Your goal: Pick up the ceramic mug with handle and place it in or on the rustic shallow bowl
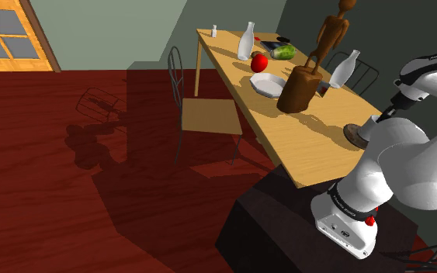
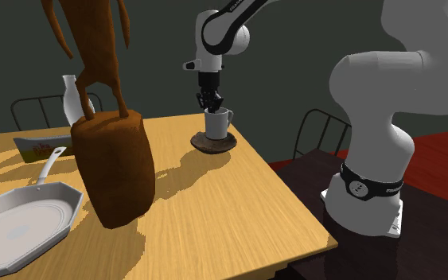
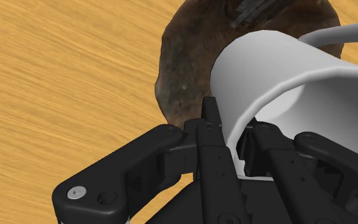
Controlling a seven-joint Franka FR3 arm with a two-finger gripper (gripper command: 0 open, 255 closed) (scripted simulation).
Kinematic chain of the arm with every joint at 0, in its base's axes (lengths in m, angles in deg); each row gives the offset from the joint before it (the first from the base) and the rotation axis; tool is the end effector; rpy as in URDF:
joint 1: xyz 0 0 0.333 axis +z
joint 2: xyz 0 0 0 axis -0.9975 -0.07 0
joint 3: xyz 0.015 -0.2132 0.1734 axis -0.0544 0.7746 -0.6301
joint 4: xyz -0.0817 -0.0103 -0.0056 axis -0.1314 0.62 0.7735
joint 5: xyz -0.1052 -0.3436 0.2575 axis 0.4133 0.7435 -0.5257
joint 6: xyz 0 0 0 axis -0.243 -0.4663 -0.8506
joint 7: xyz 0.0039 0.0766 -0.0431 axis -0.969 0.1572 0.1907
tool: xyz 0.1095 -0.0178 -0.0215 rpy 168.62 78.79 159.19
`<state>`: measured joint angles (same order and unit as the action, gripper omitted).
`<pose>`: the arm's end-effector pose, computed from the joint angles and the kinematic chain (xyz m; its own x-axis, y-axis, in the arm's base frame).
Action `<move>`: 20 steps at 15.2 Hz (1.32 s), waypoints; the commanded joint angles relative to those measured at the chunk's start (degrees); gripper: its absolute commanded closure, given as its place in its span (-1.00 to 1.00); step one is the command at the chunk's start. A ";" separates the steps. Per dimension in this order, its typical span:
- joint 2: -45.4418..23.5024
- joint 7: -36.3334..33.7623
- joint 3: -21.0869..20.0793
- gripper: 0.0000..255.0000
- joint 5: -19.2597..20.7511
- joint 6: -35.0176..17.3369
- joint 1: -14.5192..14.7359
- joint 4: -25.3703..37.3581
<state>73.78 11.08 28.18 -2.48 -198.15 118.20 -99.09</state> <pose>0.1043 -0.5554 0.2187 0.9966 0.0254 0.0790 0.0307 -0.9972 -0.0676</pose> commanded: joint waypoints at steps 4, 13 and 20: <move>0.20 -0.18 0.36 1.00 0.35 -0.49 0.22 -0.33; 0.20 -0.18 0.36 -1.00 0.35 -0.49 0.22 -0.33; -4.85 4.19 -7.52 -1.00 -6.12 5.23 -7.08 2.08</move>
<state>69.08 15.14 20.93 -8.38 -193.15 111.36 -97.12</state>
